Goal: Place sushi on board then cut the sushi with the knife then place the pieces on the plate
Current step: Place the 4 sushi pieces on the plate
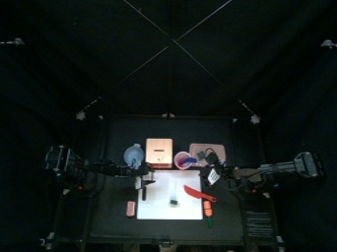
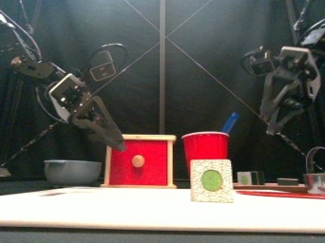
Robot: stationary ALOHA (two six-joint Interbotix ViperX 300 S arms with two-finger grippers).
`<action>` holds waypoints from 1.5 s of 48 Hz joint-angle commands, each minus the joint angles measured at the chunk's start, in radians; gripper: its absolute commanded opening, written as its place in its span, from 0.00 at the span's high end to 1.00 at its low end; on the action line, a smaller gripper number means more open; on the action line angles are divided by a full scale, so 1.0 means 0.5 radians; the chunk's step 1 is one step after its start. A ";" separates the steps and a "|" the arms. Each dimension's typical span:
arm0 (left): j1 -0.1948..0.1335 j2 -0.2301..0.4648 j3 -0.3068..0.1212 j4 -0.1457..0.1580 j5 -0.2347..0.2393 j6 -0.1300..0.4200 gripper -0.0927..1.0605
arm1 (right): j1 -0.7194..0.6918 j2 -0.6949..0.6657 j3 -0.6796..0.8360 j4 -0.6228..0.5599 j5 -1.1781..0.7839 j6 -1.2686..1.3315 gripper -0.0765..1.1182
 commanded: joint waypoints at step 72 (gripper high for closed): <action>0.006 -0.031 -0.006 -0.006 0.037 0.009 0.12 | 0.488 1.697 -1.144 -0.233 -0.273 -0.012 0.27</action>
